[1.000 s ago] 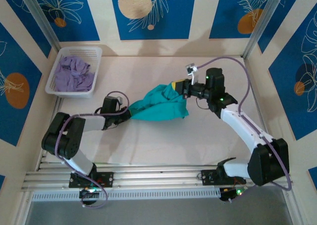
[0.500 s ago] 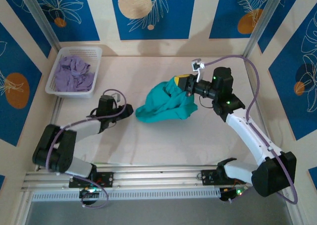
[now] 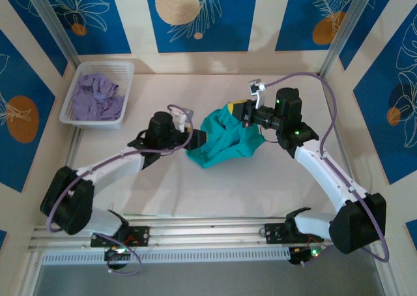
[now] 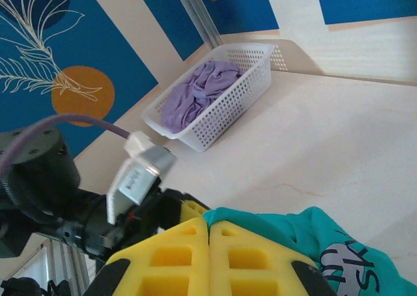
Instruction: Fold the inside-out t-shirt
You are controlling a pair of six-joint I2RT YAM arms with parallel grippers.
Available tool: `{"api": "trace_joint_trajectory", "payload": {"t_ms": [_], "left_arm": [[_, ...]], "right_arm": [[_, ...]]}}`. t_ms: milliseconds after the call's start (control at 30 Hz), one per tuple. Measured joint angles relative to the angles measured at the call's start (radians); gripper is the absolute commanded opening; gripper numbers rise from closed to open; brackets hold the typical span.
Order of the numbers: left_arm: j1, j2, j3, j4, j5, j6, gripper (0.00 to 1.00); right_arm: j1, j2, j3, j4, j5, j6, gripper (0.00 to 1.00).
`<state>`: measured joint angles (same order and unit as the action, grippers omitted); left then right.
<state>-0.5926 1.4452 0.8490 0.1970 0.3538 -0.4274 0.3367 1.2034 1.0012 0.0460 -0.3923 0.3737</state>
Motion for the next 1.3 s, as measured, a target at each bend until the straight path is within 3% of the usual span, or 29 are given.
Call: {"api": "trace_joint_trajectory", "payload": {"t_ms": [100,267,500,833,967,1000,1167,1300], "left_arm": [[-0.015,0.072,0.012,0.008,0.031,0.008,0.42],[-0.019,0.161,0.028,0.050,0.059,-0.011,0.00],[-0.017,0.181,0.039,0.084,0.023,-0.010,0.00],[0.048,0.064,-0.155,0.095,-0.201,-0.045,0.00],[0.053,0.037,-0.180,0.072,-0.233,-0.045,0.00],[0.053,0.028,-0.185,0.069,-0.234,-0.044,0.02],[0.055,-0.079,-0.224,0.025,-0.241,-0.035,0.43],[0.056,-0.206,-0.236,0.003,-0.235,-0.035,0.61]], "right_arm": [[0.002,0.000,0.019,-0.020,0.004,-0.005,0.00],[0.003,0.000,0.056,-0.033,0.017,-0.007,0.00],[-0.031,-0.016,0.114,-0.058,0.062,0.019,0.00],[-0.102,-0.066,0.130,0.000,0.089,0.119,0.00],[-0.098,-0.048,0.130,0.018,0.049,0.136,0.00],[-0.095,-0.037,0.130,0.021,0.030,0.135,0.00],[-0.066,0.009,0.102,0.011,-0.070,0.094,0.00],[-0.018,0.005,0.033,-0.033,-0.107,0.019,0.00]]}}
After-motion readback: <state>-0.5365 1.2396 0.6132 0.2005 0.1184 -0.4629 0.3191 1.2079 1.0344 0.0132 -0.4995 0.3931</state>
